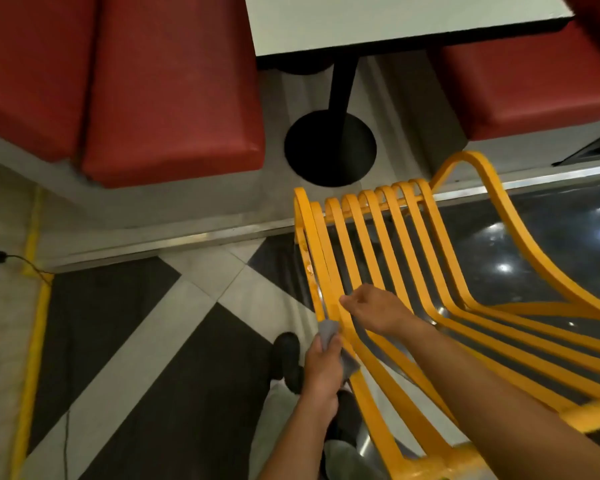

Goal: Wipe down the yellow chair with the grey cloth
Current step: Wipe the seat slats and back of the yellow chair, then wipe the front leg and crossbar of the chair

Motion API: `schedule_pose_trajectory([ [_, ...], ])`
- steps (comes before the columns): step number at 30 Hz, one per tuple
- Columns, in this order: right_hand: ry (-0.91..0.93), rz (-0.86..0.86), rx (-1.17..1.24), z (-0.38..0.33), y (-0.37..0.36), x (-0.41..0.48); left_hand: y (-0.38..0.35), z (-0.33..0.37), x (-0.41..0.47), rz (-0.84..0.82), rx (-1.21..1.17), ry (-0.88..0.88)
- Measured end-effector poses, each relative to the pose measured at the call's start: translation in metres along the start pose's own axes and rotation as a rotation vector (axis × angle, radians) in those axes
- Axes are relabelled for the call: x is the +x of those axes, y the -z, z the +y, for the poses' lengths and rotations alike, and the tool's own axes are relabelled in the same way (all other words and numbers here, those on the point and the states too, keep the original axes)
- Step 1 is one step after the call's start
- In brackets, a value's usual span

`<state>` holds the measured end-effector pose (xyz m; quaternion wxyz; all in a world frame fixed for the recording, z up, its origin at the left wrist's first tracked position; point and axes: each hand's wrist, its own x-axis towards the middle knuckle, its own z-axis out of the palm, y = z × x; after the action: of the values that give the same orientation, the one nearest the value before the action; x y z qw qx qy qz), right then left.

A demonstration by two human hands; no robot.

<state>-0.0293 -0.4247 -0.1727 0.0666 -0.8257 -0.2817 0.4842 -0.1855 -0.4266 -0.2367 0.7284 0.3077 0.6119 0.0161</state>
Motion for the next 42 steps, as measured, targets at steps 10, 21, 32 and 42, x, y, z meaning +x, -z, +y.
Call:
schedule_pose_trajectory([
  [10,0.114,-0.025,-0.109,-0.074,-0.001,-0.077,0.094,0.015,-0.056,-0.148,-0.337,0.302],
  [21,-0.117,0.205,-0.245,-0.128,-0.12,-0.077,0.125,0.043,0.053,-0.43,0.056,0.283],
  [32,-0.269,0.511,0.376,-0.059,-0.2,0.006,0.14,0.062,0.134,-0.385,0.186,0.103],
  [42,-0.078,0.012,1.077,-0.037,-0.229,0.082,0.208,0.091,0.169,-0.69,0.411,-0.162],
])
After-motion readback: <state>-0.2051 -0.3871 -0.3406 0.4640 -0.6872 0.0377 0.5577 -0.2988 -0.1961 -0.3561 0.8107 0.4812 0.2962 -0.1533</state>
